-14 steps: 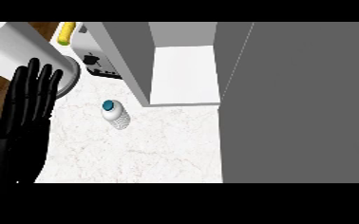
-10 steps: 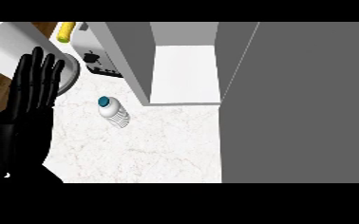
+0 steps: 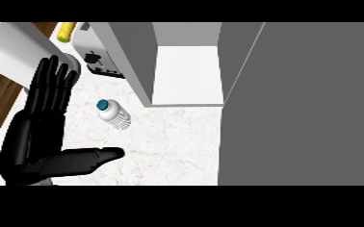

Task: Pick up the bottled water, place it into the cabinet and close the cabinet

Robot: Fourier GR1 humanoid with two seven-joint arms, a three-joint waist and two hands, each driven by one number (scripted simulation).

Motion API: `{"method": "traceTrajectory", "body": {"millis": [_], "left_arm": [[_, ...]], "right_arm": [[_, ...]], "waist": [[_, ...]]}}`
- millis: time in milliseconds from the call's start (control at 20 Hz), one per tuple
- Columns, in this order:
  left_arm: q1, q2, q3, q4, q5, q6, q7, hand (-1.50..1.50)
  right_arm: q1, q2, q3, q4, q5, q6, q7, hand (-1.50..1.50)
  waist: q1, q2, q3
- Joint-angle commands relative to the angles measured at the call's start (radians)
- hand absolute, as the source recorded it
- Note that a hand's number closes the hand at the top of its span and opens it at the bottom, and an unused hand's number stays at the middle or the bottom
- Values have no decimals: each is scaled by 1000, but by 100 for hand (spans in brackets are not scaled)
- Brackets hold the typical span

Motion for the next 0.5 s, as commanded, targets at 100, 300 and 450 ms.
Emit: {"method": "traceTrajectory", "body": {"millis": [100, 300, 450], "left_arm": [[47, -19, -103, -129, -79, 80, 146, -150], [57, -20, -143, -49, -125, 140, 93, -150], [164, -20, -160, -151, -129, 117, 124, -150]], "right_arm": [[138, 16, 111, -198, 36, -16, 110, -150], [239, 11, 112, -236, 4, 26, 72, -150], [287, 9, 119, -281, 20, 26, 73, -150]], "waist": [[5, 0, -1], [-1, 1, -1], [3, 0, -1]]}}
